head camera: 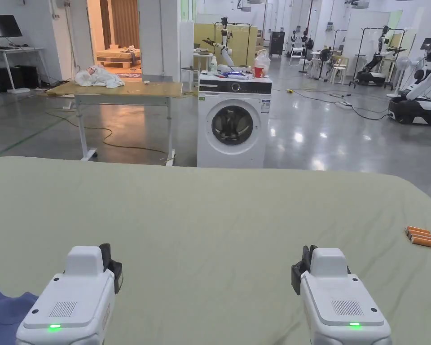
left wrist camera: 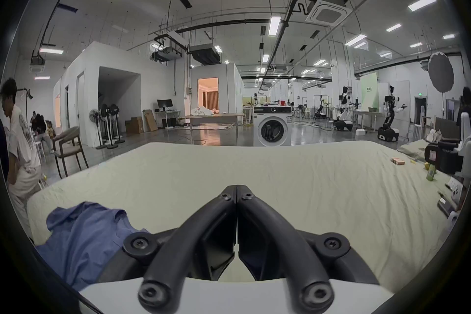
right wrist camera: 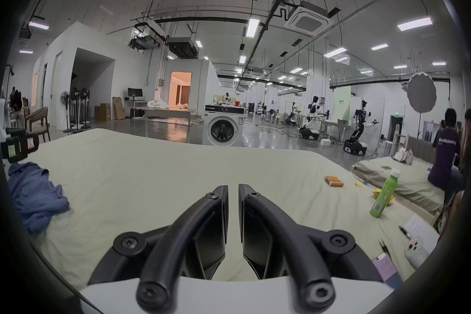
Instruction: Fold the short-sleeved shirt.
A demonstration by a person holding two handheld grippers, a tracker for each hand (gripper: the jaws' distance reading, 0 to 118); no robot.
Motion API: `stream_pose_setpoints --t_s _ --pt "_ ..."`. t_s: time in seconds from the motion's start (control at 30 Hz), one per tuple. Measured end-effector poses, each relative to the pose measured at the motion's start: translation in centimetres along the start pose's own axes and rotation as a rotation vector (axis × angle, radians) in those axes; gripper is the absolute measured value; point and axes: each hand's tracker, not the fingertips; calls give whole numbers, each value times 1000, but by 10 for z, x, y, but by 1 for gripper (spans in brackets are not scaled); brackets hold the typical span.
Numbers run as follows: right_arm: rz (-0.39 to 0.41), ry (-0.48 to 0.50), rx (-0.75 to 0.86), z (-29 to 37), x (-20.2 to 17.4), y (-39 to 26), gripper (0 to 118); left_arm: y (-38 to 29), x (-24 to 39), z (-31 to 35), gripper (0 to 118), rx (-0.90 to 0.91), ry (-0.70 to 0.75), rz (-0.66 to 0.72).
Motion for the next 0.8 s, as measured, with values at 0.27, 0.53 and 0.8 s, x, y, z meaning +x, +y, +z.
stream_pose_setpoints --t_s 0.27,0.53,0.8 --pt "-563 2 28 8 35 4 7 -5 -32 -7 0 -24 -117 625" --pt "564 104 42 -2 -15 25 7 5 37 1 0 23 1 -588" --pt "1087 94 80 11 -36 1 8 -2 58 15 0 65 64 -1162"
